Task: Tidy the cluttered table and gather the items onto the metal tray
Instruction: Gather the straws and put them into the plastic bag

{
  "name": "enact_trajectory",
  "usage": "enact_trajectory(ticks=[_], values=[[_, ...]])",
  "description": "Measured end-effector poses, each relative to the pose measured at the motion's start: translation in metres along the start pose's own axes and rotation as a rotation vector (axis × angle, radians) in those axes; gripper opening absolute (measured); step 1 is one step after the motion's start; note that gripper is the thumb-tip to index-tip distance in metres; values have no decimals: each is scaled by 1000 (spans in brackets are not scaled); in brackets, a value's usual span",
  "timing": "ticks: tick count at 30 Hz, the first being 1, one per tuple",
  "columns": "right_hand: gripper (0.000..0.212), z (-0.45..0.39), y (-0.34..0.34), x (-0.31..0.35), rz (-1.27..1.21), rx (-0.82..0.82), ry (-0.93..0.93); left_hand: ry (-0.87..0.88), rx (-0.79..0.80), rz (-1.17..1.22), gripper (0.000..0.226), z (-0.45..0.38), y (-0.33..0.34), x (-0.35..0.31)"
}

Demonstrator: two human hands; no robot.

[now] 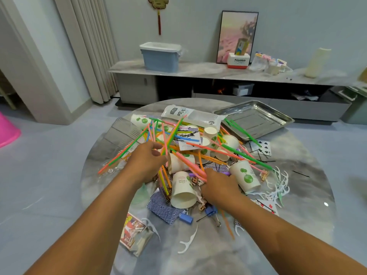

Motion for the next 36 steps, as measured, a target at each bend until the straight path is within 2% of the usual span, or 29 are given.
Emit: enact_trajectory(ticks=[2,8,12,15,18,23,24,26,28,29,32,36], values=[[10,-5,-7,-4,-83,0,30,-10,-2,29,44,-3,1,-1],[15,-8,-34,-16,-239,-11,79,-15,-47,29,45,-9,2,-4],[15,-6,-60,-19,-330,-38,61,-16,-126,-22,50,-19,-5,-5],[5,-2,-81,-17,-413,-33,63,-37,-139,-77,54,-26,-5,-4],[8,3,-98,-12,-472,6,39,-42,-119,-145,58,-31,3,-3],[15,7,-115,-13,-422,215,-3,-52,-110,-222,67,-41,18,-4],[15,4,-118,-16,-435,189,-2,-46,-118,-236,66,-43,21,-5],[14,-11,-123,-28,-460,14,29,-37,-133,-267,66,-46,25,-5],[15,-29,-124,-43,-386,-173,72,-31,-149,-310,67,-48,28,-4],[17,-36,-122,-50,-334,-210,92,-29,-155,-334,66,-49,30,-3],[27,-54,-99,-72,-237,-165,148,-26,-180,-384,65,-51,33,-2],[14,-68,-74,-91,-10,-143,156,-13,-195,-397,63,-51,33,-3]])
Point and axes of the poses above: each hand's wrist, its own z-axis away from the middle knuckle, its own y-axis out of the palm, x = y × z, the point moved 3 cm from there along -z, towards the middle knuckle, and after that the axes turned 15 degrees about -y, right-handed, at the moved point
